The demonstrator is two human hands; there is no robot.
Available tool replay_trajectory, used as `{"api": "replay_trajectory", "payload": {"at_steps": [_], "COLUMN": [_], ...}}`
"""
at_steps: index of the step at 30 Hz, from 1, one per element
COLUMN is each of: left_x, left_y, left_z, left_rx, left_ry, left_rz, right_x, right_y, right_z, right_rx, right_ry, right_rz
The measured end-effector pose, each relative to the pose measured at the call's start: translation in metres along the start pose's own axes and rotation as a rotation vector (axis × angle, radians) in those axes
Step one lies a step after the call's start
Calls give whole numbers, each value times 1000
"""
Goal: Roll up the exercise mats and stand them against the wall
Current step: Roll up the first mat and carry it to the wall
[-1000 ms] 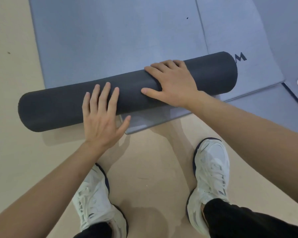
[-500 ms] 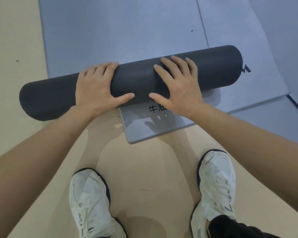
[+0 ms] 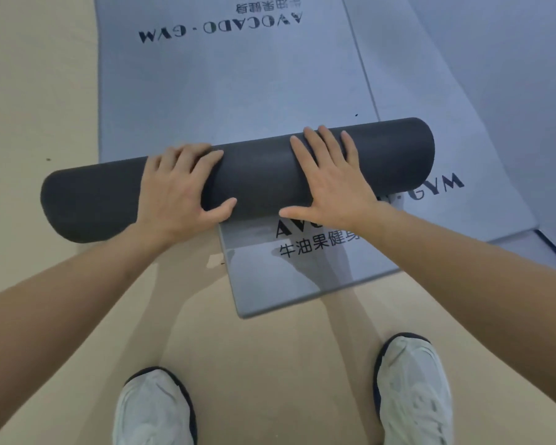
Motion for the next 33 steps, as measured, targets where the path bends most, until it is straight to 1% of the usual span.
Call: {"api": "replay_trajectory", "payload": {"at_steps": [4, 7, 8, 10, 12, 14, 17, 23, 26, 28, 33], "left_x": [-1, -15, -19, -25, -29, -33, -36, -32, -31, -34, -43], "left_y": [-7, -15, -18, -23, -25, -25, -25, -19, -21, -24, -32], "left_z": [-22, -29, -31, -35, -38, -38, -33, -16, -14, -21, -39], "left_rx": [-66, -80, -83, -92, -83, -58, -30, -46, -51, -56, 14], "left_ry": [-199, -288, -314, -353, -371, -385, -372, -262, -288, -366, -579], "left_rz": [23, 23, 20, 9, 7, 23, 40, 21, 34, 58, 138], "right_x": [-22, -32, -34, -35, -36, -39, -44, -37, -34, -38, -54], "right_y": [6, 12, 16, 21, 26, 28, 26, 25, 27, 31, 42], "right_z": [2, 10, 12, 11, 6, 4, 9, 22, 22, 18, 2], "right_rx": [-57, -177, -177, -34, 125, 189, 195, 159, 141, 122, 151], "right_ry": [-62, -108, -120, -123, -136, -152, -139, -25, -18, -71, -302], "right_rz": [22, 52, 74, 140, 155, 129, 119, 161, 139, 112, 74]}}
Point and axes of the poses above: each hand's wrist, its own x-axis away from the middle knuckle, its own z-axis out of the back of the hand, y = z × x, the point moved 10 cm from there along -x, towards the middle knuckle, and after that the axes turned 9 degrees about y, right-handed, at the moved point
